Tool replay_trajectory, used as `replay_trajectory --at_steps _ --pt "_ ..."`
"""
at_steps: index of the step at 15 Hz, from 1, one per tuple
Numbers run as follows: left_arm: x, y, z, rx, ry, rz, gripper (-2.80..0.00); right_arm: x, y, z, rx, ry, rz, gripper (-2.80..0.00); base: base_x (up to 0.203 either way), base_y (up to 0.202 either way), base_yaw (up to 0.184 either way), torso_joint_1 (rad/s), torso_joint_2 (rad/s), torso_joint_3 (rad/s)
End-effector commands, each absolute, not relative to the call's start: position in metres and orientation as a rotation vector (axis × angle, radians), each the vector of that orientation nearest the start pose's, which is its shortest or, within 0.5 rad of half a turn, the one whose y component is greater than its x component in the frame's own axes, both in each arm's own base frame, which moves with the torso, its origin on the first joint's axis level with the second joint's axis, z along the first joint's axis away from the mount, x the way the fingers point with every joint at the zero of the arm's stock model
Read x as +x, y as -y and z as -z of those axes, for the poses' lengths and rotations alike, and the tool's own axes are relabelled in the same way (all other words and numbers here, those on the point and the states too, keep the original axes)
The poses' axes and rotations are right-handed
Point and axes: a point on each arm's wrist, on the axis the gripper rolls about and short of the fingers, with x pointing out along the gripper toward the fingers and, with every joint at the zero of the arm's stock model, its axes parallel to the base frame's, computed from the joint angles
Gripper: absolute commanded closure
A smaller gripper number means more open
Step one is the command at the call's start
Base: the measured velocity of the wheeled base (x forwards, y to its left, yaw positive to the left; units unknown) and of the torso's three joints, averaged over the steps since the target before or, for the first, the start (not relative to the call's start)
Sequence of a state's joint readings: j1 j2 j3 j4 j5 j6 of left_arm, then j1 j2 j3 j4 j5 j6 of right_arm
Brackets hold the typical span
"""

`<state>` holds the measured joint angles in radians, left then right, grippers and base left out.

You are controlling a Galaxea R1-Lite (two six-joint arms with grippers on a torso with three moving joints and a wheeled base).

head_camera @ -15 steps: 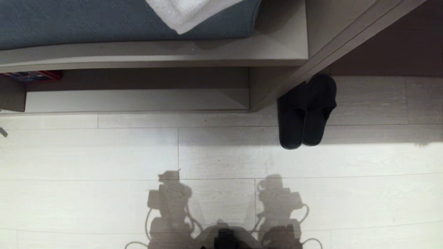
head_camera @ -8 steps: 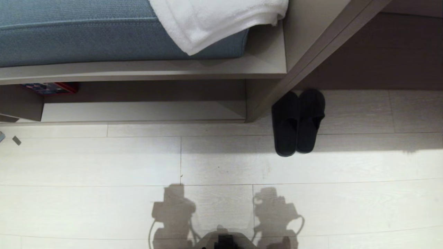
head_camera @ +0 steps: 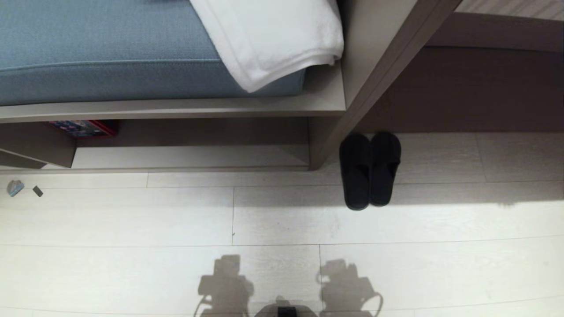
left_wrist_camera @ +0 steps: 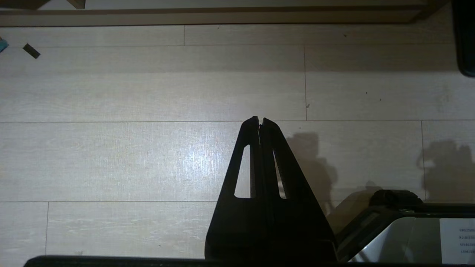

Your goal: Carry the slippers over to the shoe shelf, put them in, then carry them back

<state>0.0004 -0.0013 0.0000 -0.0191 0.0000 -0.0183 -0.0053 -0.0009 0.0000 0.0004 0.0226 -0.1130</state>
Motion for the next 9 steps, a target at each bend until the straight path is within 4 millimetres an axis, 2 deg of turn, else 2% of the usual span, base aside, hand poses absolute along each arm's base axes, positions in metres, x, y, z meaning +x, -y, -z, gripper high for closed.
replay_trajectory --at_steps 1,9 --pt "-0.0222 0.0000 -0.0754 -0.020 0.012 -0.001 0.00 -0.0226 -0.0006 -0.0751 -0.115 -0.002 -0.018 0.00 0.000 0.000 0.000 0.002 0.00 0.195" --pt "-0.0222 0.0000 -0.0754 -0.020 0.012 -0.001 0.00 -0.0227 -0.0006 -0.0755 -0.113 0.000 -0.018 0.00 0.000 0.000 0.000 0.002 0.00 0.200"
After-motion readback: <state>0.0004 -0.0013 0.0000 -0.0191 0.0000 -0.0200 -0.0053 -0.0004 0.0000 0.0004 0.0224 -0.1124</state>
